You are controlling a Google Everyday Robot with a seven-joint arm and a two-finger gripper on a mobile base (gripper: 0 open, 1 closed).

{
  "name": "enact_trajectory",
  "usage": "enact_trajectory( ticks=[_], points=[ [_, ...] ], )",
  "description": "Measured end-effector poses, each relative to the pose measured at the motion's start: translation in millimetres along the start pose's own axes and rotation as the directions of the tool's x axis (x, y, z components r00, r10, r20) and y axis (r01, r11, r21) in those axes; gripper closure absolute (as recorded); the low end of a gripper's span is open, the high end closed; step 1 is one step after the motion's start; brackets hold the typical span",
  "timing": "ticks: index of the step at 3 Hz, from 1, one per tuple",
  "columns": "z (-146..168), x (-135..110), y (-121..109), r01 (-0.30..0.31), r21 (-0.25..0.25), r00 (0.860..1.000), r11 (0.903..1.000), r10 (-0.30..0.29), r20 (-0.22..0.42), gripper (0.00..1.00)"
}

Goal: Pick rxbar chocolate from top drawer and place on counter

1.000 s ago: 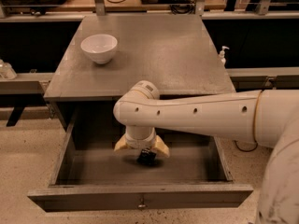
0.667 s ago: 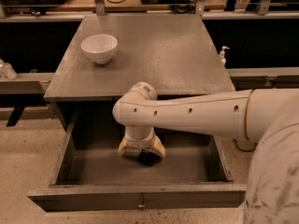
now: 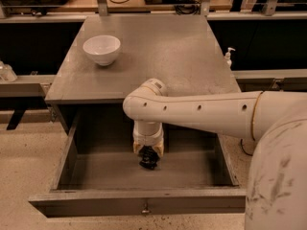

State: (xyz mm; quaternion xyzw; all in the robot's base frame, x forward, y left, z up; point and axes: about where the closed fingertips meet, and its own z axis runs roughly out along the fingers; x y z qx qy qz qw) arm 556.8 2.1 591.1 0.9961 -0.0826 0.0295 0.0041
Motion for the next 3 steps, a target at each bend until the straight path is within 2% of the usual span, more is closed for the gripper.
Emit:
enact_trajectory(
  ticks=[1, 2, 3],
  points=[
    [-3.0, 0.2, 0.0, 0.000, 0.000, 1.000, 1.0000, 0.000, 0.000, 0.85],
    [-15.3, -1.3, -0.7, -0.018, 0.086, 0.999, 0.9961, 0.015, 0.032, 1.00],
    [-80.0, 2.3, -2.5, -0.035, 0.317, 0.999, 0.9477, 0.020, 0.048, 1.00]
  ],
)
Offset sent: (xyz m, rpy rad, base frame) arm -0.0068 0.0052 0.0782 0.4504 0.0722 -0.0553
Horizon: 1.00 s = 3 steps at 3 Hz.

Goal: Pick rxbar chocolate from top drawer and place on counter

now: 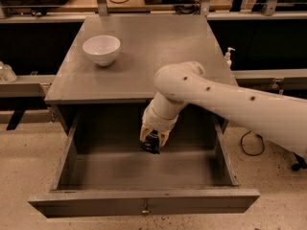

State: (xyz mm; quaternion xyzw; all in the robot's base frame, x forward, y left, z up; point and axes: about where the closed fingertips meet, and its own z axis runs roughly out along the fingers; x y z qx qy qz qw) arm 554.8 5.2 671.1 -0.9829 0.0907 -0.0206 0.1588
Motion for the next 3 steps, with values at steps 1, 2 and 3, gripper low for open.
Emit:
enact_trajectory(
  ticks=[1, 2, 3],
  points=[
    [-80.9, -1.8, -7.6, 0.010, 0.224, 0.999, 0.9744, -0.017, 0.030, 1.00],
    [-197.9, -41.3, -3.7, 0.072, 0.419, 0.994, 0.9053, -0.101, 0.049, 1.00],
    [-257.3, -64.0, -5.4, 0.085, 0.471, 0.992, 0.8781, -0.121, 0.045, 1.00]
  ],
)
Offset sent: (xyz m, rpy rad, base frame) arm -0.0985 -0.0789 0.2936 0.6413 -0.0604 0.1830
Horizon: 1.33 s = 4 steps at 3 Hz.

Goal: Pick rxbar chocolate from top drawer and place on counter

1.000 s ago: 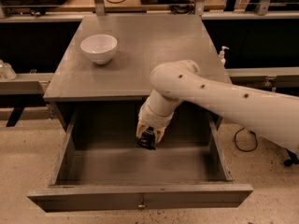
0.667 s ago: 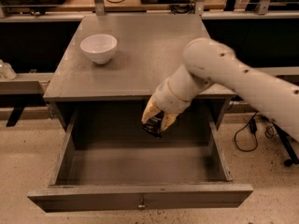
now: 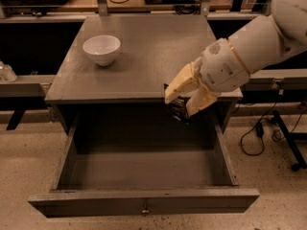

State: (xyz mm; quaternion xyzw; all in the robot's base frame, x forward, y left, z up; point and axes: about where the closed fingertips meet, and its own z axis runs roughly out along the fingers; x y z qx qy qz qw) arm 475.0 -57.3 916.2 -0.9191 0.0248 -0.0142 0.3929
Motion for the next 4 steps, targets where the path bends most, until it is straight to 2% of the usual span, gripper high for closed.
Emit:
enact_trajectory(
  ticks=[1, 2, 3, 4],
  points=[
    [-40.1, 19.9, -27.2, -0.041, -0.030, 0.993, 0.9987, 0.037, -0.117, 1.00],
    [-61.4, 88.9, -27.4, -0.177, -0.116, 0.946, 0.9774, 0.136, -0.296, 1.00],
    [-77.6, 161.6, -14.1, -0.344, -0.160, 0.856, 0.9251, 0.239, -0.459, 1.00],
    [-53.5, 217.4, -7.0, -0.512, -0.157, 0.772, 0.8443, 0.373, -0.514, 1.00]
  ],
)
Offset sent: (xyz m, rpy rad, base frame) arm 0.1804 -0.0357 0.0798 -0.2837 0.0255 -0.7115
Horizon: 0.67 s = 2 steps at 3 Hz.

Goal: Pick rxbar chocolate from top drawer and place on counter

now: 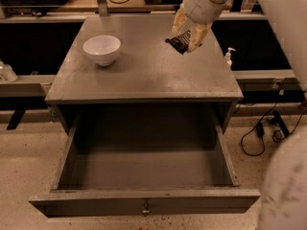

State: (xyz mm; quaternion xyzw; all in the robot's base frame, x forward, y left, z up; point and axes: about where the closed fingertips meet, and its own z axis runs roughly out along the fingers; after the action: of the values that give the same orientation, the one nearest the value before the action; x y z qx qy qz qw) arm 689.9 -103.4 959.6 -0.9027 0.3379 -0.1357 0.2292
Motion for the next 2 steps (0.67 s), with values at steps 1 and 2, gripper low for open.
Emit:
enact_trajectory(
  ticks=[1, 2],
  points=[
    [46.9, 6.7, -19.1, -0.150, -0.087, 0.988, 0.9848, 0.147, -0.038, 0.85],
    [101.3, -7.8, -12.3, -0.282, -0.200, 0.959, 0.9383, 0.272, -0.076, 0.62]
  ],
)
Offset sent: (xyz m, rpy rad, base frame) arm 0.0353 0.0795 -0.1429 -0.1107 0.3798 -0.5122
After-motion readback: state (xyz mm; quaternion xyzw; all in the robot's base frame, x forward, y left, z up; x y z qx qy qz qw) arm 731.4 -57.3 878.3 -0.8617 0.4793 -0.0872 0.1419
